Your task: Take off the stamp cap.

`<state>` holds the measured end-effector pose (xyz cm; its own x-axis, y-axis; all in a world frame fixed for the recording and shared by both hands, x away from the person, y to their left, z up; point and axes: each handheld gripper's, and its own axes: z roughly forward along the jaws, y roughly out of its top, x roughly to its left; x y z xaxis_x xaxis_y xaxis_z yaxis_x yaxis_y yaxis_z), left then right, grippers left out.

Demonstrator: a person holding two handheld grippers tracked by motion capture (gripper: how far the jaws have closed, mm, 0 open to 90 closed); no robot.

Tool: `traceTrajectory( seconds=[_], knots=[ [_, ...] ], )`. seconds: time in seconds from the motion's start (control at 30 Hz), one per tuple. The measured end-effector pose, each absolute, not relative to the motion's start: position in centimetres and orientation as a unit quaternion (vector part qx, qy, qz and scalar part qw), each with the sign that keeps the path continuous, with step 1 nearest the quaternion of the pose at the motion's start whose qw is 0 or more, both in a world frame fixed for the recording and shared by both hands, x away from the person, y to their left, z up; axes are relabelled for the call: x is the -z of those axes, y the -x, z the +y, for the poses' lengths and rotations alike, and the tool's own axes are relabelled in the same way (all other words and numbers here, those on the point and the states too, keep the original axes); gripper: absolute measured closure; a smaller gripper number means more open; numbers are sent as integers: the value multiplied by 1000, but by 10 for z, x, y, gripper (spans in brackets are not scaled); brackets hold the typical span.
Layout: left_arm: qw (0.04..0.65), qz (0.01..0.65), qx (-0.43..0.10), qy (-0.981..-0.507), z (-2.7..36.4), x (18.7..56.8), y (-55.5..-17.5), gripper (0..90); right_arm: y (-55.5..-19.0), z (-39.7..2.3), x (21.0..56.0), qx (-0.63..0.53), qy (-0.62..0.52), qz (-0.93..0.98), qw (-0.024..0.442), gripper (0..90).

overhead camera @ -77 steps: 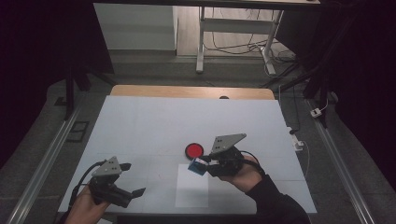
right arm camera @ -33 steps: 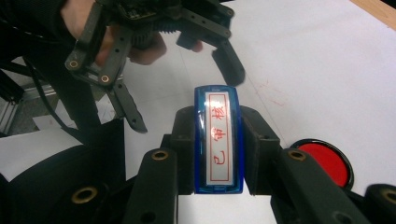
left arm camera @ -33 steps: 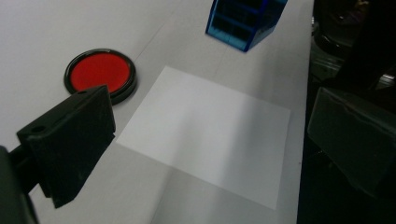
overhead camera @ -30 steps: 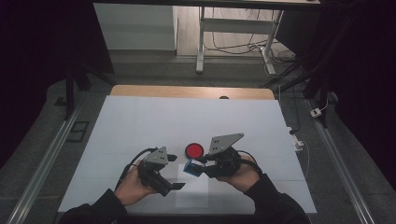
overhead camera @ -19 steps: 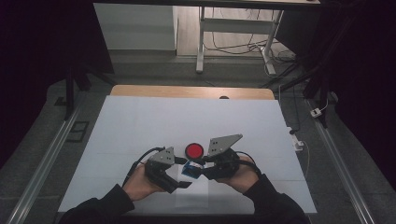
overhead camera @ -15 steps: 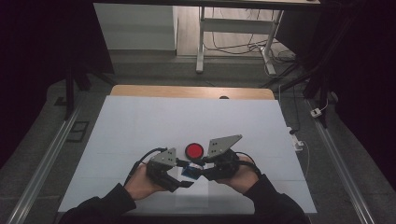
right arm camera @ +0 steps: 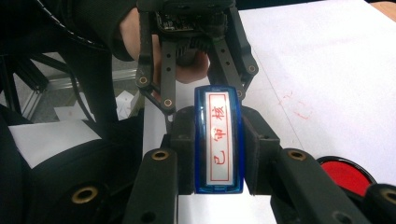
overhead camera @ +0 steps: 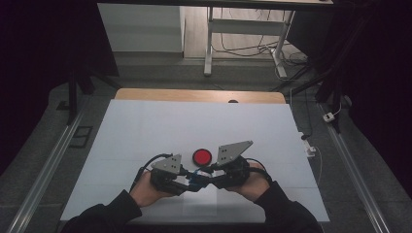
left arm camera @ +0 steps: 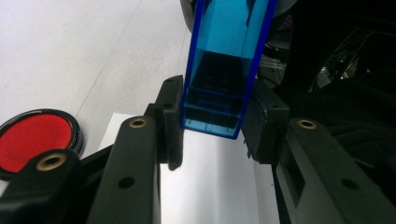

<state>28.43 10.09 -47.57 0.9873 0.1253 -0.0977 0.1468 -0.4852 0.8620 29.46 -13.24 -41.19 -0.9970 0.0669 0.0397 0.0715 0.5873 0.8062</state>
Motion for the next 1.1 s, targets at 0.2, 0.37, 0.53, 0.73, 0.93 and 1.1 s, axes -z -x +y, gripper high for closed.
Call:
traceTrajectory(
  seconds=[0.2, 0.37, 0.53, 0.73, 0.93, 1.1],
  knots=[
    [503, 73, 11, -861, 102, 475, -284, 628, -295, -133, 411, 459, 32, -888, 3, 703],
    [503, 69, 14, -861, 102, 475, -285, 635, -294, -133, 411, 458, 28, -888, 3, 703],
    [503, 67, 16, -862, 102, 475, -285, 638, -294, -133, 411, 459, 24, -888, 4, 703],
    [501, 61, 18, -863, 102, 475, -284, 632, -294, -133, 411, 459, 22, -888, 7, 703],
    [502, 57, 20, -863, 103, 475, -285, 655, -294, -133, 411, 460, 17, -888, 9, 703],
    [507, 56, 23, -860, 104, 474, -285, 661, -295, -134, 410, 464, 19, -886, 13, 703]
  ],
)
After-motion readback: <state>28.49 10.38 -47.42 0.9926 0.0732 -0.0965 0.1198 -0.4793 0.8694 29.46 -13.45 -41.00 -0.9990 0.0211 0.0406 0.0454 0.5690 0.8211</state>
